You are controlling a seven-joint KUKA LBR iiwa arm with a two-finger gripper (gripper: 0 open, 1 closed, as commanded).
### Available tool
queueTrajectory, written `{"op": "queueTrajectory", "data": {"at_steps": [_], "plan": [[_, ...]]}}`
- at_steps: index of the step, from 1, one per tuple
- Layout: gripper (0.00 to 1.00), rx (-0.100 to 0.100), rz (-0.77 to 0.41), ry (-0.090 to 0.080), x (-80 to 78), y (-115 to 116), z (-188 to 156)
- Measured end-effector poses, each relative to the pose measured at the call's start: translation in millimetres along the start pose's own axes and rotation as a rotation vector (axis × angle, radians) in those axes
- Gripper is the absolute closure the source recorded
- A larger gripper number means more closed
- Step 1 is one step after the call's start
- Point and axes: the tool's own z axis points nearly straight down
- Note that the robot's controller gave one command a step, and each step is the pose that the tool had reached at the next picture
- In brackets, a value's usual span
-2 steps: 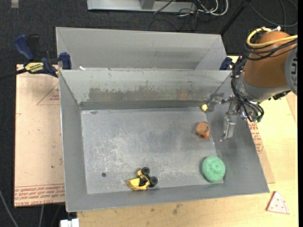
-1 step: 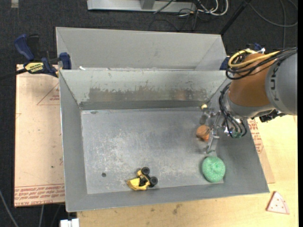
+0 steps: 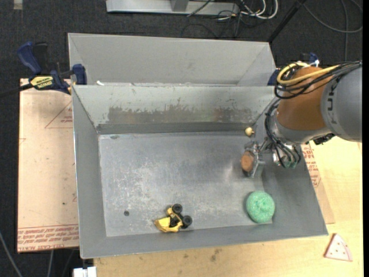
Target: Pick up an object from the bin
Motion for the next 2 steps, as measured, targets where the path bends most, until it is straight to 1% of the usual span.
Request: {"op": "queueTrajectory", "data": {"at_steps": [2], "plan": [[1.0, 0.0, -0.013, 0.001, -1.9, -1.5, -8.0]]}}
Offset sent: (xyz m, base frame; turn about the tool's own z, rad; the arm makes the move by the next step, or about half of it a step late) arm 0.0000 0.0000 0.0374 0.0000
